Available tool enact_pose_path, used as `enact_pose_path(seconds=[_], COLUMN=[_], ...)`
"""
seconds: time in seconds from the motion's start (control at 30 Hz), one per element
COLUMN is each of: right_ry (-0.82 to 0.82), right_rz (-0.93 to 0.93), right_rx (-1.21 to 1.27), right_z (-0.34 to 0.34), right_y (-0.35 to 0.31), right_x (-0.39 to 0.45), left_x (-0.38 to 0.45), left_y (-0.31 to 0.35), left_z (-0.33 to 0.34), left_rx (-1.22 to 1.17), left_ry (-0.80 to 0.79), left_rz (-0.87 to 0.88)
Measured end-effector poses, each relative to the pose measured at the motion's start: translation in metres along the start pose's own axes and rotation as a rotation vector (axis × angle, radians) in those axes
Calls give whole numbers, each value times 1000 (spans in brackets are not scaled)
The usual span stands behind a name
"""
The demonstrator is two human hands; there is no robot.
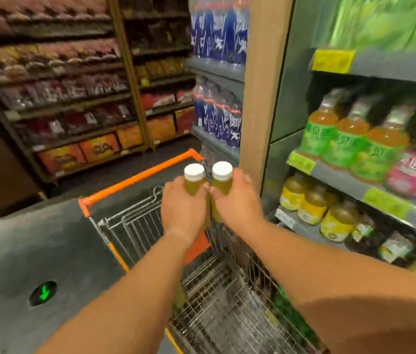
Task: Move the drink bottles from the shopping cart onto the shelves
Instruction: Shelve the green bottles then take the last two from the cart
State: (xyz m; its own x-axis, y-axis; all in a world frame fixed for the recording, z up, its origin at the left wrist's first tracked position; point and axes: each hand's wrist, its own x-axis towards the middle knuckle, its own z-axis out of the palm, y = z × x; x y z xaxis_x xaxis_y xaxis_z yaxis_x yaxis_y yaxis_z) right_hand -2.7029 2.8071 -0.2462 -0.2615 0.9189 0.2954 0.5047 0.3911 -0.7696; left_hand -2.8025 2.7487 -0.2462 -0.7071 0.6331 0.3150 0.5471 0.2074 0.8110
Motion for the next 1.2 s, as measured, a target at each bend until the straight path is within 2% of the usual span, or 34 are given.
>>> enact_pose_path(seconds=[0.33,0.5,0.77,0.97,1.2], right_ry=[266,406,636,852,1063], right_rz=[-16,8,74,212,359], right_rx=[-127,-194,-335,-398,-550], right_z=[-192,-303,-456,-547,-626], right_y=[-57,-66,-72,-75,-89], right_x=[-39,-85,-173,-250,-375], left_x=[-55,-119,-222,-300,-419], left_y=[164,251,370,452,515], left_z=[-32,-32,-28,-24,-29], left_rx=[-179,-310,-432,-617,-767], left_ry=[-82,-138,-312,-577,-840], left_rz=[274,358,510,707,825])
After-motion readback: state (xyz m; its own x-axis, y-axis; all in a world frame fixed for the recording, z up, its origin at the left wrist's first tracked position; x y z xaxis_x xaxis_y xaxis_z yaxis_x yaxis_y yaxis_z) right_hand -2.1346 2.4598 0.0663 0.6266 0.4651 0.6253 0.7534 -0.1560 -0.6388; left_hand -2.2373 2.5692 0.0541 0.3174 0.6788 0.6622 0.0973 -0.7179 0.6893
